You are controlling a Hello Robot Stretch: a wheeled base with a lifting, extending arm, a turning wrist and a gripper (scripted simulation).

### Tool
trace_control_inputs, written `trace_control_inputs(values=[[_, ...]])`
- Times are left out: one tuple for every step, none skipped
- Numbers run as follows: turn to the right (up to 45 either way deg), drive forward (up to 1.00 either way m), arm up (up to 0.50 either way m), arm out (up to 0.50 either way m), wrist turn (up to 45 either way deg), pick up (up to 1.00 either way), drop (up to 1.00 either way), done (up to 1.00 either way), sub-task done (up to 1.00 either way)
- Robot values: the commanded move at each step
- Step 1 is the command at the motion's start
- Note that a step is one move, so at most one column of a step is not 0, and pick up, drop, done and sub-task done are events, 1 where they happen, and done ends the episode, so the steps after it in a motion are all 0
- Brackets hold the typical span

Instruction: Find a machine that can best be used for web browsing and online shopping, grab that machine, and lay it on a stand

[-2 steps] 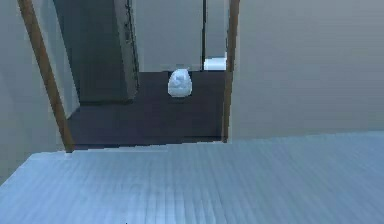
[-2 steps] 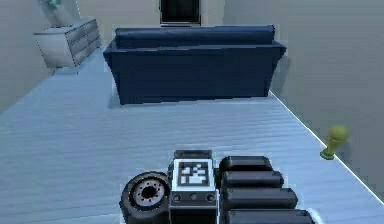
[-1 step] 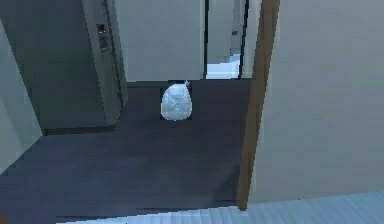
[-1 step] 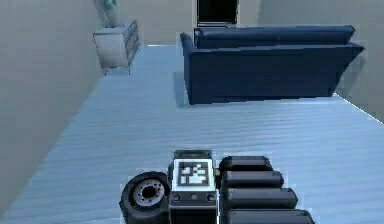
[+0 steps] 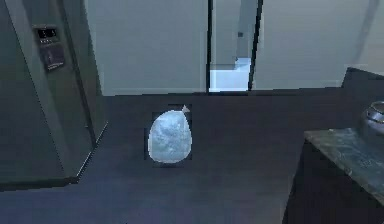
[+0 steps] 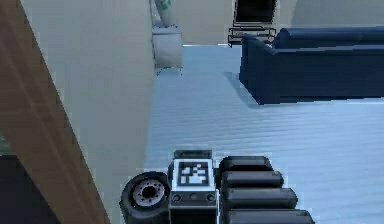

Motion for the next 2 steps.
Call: trace_control_inputs(values=[[0.0, 0.40, 0.00, 0.00, 0.0, 0.00, 0.00, 0.00, 0.00], [12.0, 0.00, 0.00, 0.00, 0.0, 0.00, 0.00, 0.00, 0.00]])
